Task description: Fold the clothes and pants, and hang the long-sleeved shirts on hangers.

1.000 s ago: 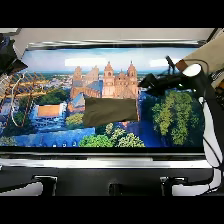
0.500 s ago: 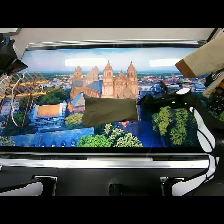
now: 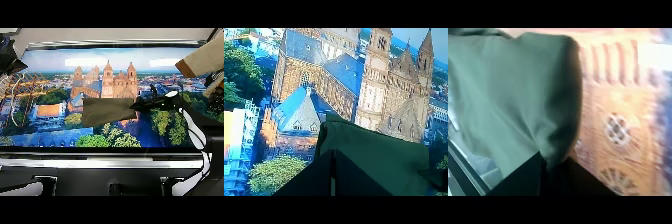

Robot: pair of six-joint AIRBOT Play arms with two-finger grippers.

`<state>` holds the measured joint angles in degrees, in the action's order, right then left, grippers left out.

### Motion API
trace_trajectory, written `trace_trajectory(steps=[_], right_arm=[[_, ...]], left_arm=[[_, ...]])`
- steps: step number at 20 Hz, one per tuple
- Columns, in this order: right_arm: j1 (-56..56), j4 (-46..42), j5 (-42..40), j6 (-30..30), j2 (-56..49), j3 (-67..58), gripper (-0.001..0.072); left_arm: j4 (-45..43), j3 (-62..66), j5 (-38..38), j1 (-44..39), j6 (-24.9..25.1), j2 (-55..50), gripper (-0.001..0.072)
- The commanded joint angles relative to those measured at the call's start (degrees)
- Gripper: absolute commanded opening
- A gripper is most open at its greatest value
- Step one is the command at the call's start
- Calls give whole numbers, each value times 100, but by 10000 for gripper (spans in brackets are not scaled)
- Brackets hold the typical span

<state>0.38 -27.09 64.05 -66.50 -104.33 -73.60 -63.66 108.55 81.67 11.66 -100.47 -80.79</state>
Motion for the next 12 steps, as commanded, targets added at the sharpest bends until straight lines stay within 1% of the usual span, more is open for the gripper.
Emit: trace_trajectory(steps=[1, 3, 6, 10, 12], right_arm=[[2, 238, -197, -48, 155, -457, 31], [-120, 61, -280, -452, 155, -953, 31], [-588, -83, -435, -931, 155, -1550, 31], [-1480, -118, -400, -1279, 170, -2247, 31], [-1943, -328, -400, -1493, 221, -2588, 31]], left_arm=[[-2, 0, -2, 4, 2, 4, 20], [-2, 0, -2, 4, 2, 4, 20], [-2, 0, 0, 4, 2, 4, 20], [-2, 0, -2, 4, 2, 4, 20], [-2, 0, -2, 4, 2, 4, 20]])
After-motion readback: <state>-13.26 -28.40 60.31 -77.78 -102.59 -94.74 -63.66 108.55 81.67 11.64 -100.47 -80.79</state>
